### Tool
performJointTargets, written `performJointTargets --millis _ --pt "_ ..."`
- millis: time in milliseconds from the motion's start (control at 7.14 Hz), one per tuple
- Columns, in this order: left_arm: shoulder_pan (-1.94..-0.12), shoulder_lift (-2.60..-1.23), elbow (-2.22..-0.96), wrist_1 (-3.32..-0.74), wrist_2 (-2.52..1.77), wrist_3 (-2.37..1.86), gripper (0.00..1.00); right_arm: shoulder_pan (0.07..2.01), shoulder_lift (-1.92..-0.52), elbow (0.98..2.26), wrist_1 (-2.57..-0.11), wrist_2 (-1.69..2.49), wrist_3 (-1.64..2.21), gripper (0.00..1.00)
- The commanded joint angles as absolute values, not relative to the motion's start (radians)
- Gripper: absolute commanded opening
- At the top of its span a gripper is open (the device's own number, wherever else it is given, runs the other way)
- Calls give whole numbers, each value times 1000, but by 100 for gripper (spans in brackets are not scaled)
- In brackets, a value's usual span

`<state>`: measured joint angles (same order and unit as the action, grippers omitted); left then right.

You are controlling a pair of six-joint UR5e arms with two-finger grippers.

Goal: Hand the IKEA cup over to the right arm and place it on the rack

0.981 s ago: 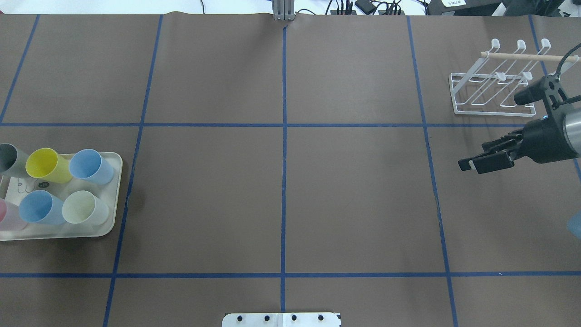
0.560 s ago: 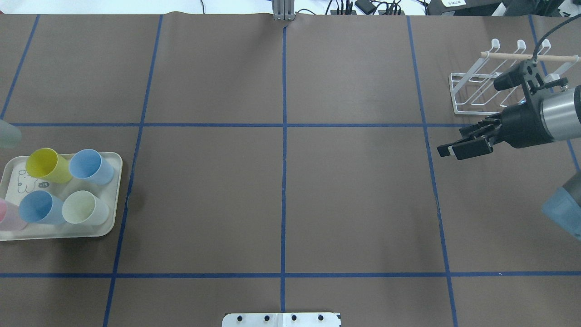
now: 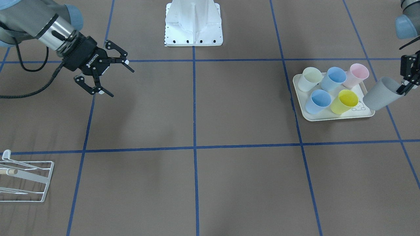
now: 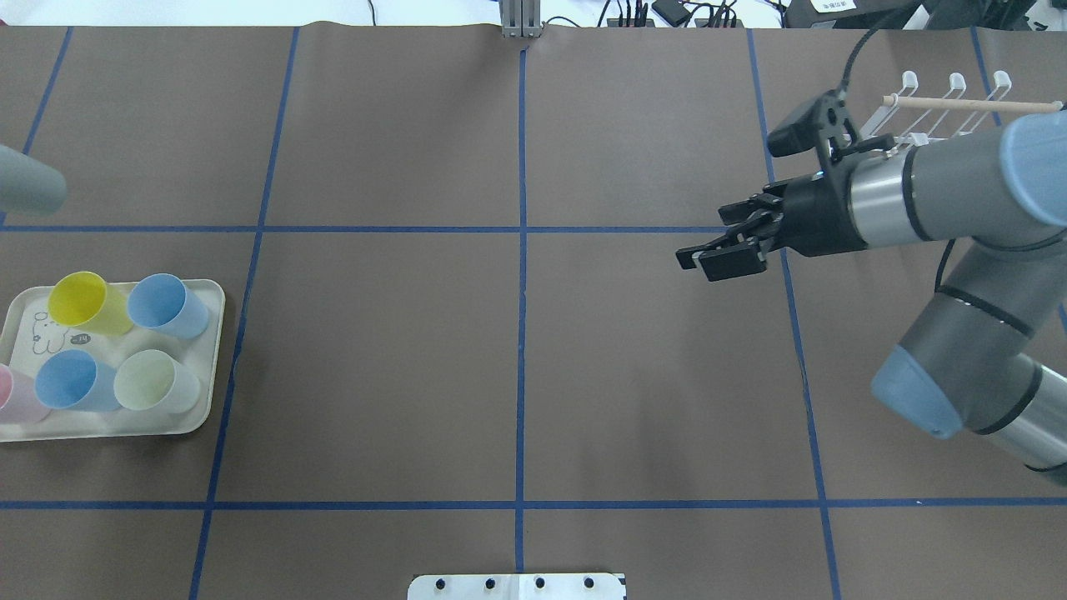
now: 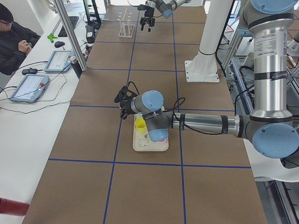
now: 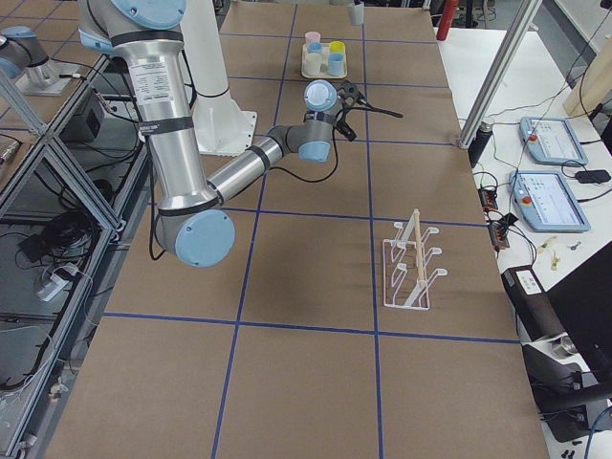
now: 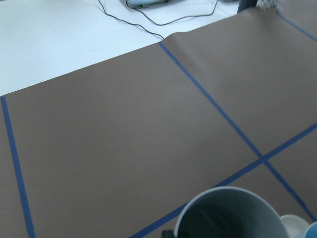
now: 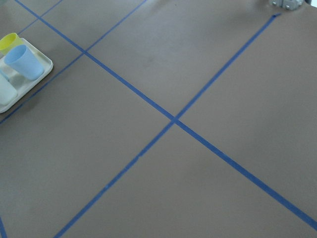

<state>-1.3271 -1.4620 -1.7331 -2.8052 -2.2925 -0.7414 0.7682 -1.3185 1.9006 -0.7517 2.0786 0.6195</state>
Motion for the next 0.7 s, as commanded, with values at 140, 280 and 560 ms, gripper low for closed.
performJointTargets --millis 140,280,560 --pt "-1225 -1505 -1908 -2809 -2399 -1184 0 577 -1232 1873 -683 1870 598 92" --pt "-1138 -1544 -1942 -2807 -2395 -1324 0 539 -1215 1861 -617 1868 553 90" --pt "-1013 -1632 -1945 -2807 -2321 -1501 0 464 -1215 1830 -475 1849 466 90"
